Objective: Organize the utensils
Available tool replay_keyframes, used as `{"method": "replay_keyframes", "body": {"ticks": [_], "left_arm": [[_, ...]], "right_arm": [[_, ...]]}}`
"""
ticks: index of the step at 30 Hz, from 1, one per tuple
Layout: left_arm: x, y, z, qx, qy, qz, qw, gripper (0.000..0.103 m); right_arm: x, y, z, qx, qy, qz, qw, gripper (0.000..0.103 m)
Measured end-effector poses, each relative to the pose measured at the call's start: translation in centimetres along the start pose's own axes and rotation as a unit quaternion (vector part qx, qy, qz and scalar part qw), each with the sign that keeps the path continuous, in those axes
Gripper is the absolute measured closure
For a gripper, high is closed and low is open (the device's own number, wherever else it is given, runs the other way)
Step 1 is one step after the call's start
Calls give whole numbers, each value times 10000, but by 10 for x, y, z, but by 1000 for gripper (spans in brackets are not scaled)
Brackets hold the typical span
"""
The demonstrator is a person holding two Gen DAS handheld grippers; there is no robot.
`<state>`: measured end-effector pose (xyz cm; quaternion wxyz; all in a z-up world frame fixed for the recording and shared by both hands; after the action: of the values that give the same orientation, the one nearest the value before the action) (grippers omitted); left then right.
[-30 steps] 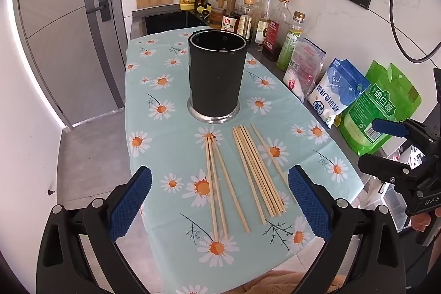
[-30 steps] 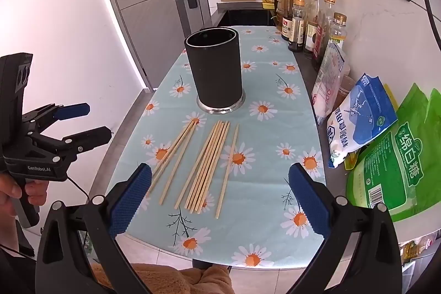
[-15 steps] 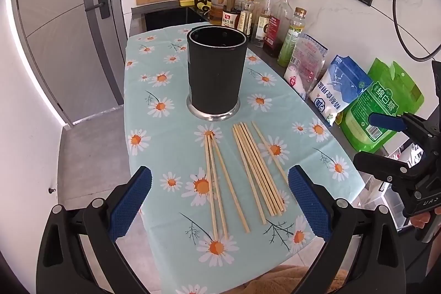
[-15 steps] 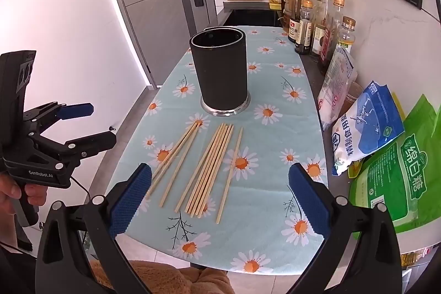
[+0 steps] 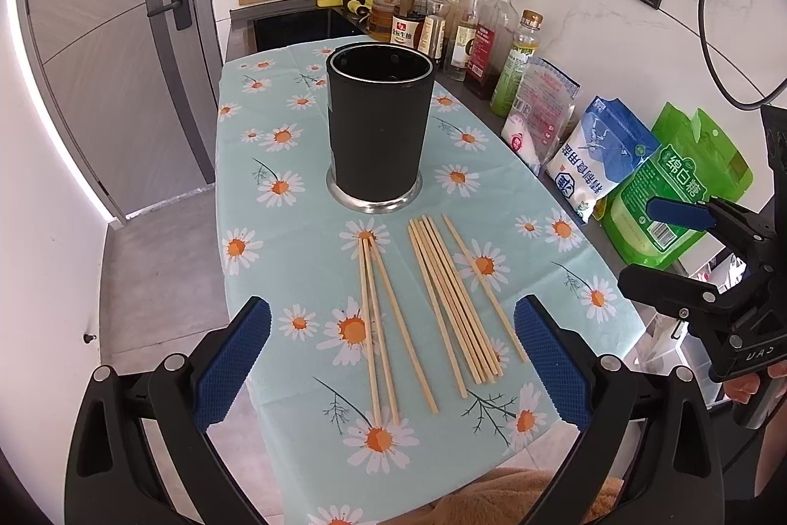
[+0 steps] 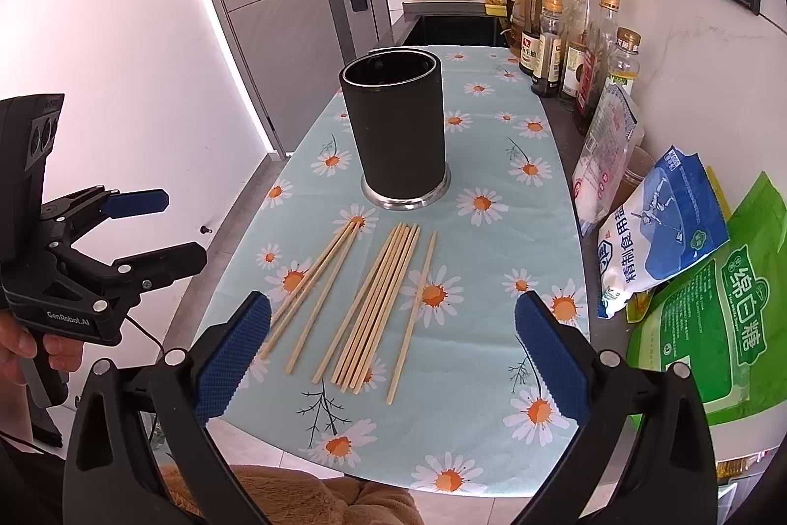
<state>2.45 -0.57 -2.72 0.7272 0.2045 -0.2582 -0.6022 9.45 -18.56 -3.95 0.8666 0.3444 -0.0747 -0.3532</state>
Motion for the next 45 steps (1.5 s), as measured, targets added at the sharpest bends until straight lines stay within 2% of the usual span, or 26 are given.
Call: {"method": "replay_keyframes", "body": {"ticks": [25, 45], "left_arm": [[-1, 7, 3, 13, 41, 10, 10000, 6], [2, 9, -2, -130, -105, -59, 9998, 6]], "right_arm": [[1, 3, 4, 7, -73, 15, 10000, 4], [1, 7, 2, 20, -94, -67, 9999, 4]]}}
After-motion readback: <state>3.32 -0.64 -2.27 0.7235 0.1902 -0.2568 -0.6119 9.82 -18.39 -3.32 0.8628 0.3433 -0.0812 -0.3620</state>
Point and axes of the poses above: each gripper's, at about its wrist camera, not at the fingertips, and z roughly against the way its jaws point, x to its right, y to its top, the point moved 3 cm from there along -z, roughly the way its jaws point, and after that the axes turned 4 degrees about z, right-handed, at the moved point
